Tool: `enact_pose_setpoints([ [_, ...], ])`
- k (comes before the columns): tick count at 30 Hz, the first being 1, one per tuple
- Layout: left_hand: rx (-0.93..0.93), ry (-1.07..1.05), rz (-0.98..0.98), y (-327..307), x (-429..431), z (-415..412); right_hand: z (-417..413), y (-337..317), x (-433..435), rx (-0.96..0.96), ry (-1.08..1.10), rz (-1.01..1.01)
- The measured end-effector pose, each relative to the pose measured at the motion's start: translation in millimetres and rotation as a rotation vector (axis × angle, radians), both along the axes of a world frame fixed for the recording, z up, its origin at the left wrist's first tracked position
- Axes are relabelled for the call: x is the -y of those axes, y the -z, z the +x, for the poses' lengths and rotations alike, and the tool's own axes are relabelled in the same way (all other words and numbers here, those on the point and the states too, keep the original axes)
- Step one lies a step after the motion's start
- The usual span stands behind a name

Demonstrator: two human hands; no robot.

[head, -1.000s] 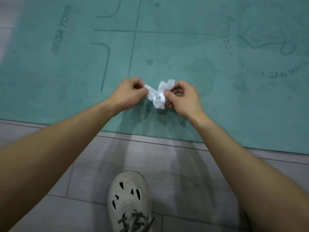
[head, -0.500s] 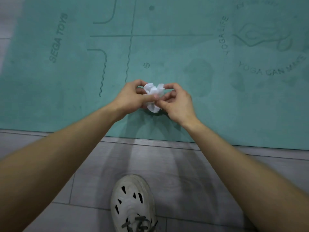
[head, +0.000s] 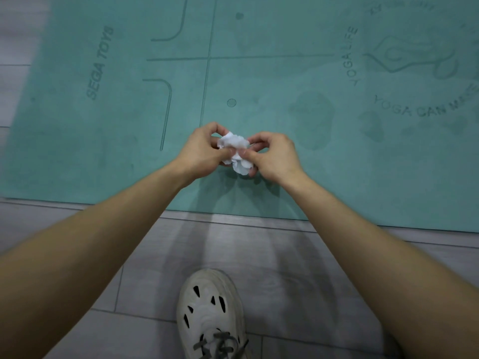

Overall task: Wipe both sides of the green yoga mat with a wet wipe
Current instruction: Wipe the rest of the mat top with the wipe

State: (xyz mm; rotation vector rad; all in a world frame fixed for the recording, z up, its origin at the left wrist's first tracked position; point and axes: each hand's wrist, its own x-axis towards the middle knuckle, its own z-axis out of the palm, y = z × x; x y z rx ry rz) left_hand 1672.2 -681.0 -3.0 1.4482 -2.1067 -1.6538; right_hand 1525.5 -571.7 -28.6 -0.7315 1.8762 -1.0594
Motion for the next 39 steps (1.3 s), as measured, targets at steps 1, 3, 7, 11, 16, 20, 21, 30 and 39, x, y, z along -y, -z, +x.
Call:
enact_pose_setpoints([
  [1, 0.015, 0.007, -0.024, 0.1, 0.1, 0.8, -3.1, 2.4, 0.7, -0.022, -0.015, 0.008],
  [3, 0.033, 0.01, -0.051, 0.1, 1.1, 1.8, -11.7, 6.6, -0.7, -0.063, -0.036, 0.032],
  [7, 0.014, 0.003, -0.049, 1.0, -0.1, -2.0, -23.3, 11.3, -4.5, -0.066, 0.076, 0.009],
  [11, 0.022, 0.024, -0.058, 1.7, 5.2, -0.4, -19.0, 7.2, -3.0, 0.106, 0.026, -0.023],
  [16, 0.056, 0.026, -0.119, 4.9, 6.5, 1.2, -9.5, 13.0, 0.9, -0.018, -0.009, 0.015],
  [20, 0.168, 0.077, -0.342, 7.2, 15.9, 9.5, -46.5, 0.8, 10.4, -0.365, 0.193, 0.011],
  [21, 0.191, 0.1, -0.396, 6.5, 17.5, 11.0, -56.2, -3.3, 14.7, -0.447, 0.231, -0.034],
  [30, 0.359, 0.303, -0.622, -0.3, 24.9, 11.2, -36.9, 51.0, -25.1, -1.039, -0.73, -0.003],
  [39, 0.567, 0.517, -0.558, -7.6, 50.9, 1.4, 1.6, 51.3, -1.3, -0.992, -0.555, 0.065],
])
